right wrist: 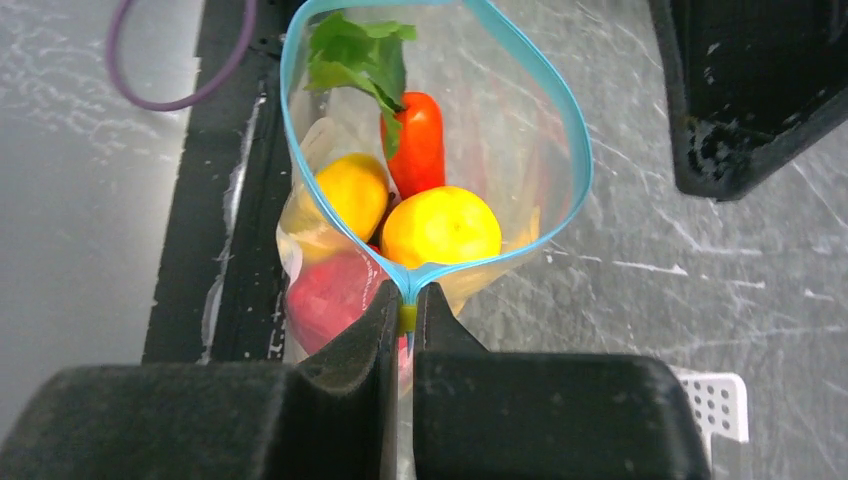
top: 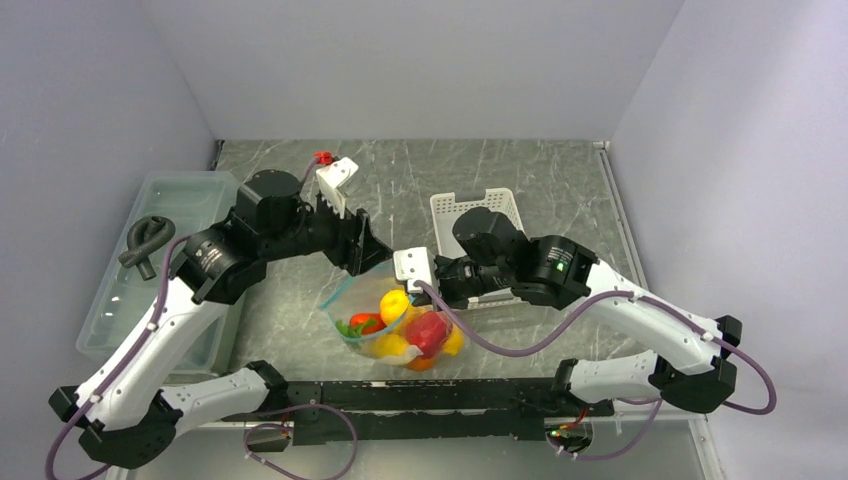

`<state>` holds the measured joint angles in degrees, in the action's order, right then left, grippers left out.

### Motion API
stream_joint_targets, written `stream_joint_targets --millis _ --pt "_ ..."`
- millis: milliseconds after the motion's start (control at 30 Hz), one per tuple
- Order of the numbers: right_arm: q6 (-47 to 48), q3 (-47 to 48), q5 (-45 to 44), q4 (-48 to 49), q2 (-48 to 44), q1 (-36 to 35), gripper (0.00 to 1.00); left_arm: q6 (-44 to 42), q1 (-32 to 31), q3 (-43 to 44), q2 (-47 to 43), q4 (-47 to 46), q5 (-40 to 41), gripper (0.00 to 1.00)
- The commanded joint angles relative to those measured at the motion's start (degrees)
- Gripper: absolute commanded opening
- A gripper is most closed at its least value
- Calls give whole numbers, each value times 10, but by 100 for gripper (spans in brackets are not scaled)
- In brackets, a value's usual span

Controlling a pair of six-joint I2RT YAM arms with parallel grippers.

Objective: Place the food in the zip-top bag and seal the zipper
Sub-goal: Zip the zipper food storage bag at the center of the board.

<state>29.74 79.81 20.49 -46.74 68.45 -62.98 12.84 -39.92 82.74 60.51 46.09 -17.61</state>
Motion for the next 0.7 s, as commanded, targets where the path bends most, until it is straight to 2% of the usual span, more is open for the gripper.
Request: stream_joint_targets --millis 0,367,667 --pt "45 60 70 -33 14 -8 0 -40 -2 -34 -24 -70 -98 73" --pt "36 136 84 -82 56 -22 0 -53 -2 -95 -52 -135 -290 76" --pt "-4 184 45 -94 80 -25 0 -51 -2 -133 -67 -143 -368 76"
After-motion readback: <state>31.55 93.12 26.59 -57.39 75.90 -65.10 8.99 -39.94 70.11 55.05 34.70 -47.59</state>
